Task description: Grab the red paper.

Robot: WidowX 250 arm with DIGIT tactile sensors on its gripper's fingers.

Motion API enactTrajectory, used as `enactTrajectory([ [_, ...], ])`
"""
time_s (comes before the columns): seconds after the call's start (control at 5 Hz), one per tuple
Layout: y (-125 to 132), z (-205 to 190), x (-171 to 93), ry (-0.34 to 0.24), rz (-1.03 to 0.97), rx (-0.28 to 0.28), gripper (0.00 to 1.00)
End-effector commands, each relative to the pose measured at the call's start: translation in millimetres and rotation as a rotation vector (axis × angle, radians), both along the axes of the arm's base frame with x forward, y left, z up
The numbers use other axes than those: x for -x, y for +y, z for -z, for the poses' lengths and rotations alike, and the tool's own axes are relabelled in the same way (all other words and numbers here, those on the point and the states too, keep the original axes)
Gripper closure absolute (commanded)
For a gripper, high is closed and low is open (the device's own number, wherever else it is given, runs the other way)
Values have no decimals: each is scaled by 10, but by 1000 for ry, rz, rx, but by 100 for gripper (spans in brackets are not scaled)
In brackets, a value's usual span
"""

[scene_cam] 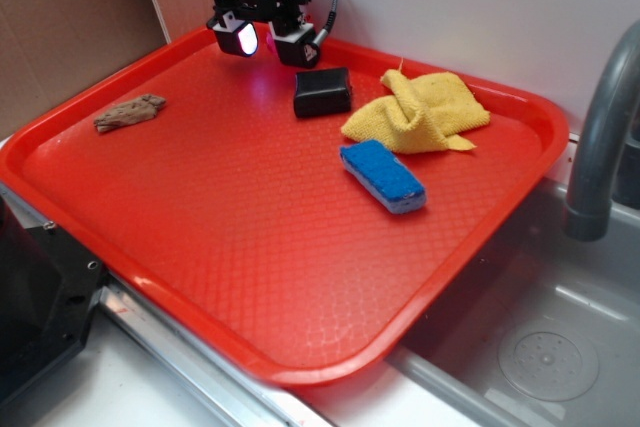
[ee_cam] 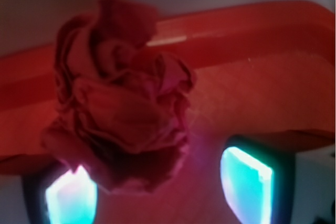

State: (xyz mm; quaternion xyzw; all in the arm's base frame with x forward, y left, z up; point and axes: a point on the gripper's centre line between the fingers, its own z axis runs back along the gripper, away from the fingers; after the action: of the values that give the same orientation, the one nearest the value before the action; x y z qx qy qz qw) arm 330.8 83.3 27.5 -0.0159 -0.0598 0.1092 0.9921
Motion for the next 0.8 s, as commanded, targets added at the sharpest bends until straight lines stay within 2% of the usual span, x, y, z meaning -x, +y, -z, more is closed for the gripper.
enactTrajectory([
  [0.0, 41, -366, -229, -169, -39, 7, 0],
  [0.2, 52, -259, -298, -141, -48, 3, 0],
  [0.4, 13, -195, -337, -126, -55, -7, 36],
  [0.6, 23, -146, -349, -101, -57, -4, 100],
])
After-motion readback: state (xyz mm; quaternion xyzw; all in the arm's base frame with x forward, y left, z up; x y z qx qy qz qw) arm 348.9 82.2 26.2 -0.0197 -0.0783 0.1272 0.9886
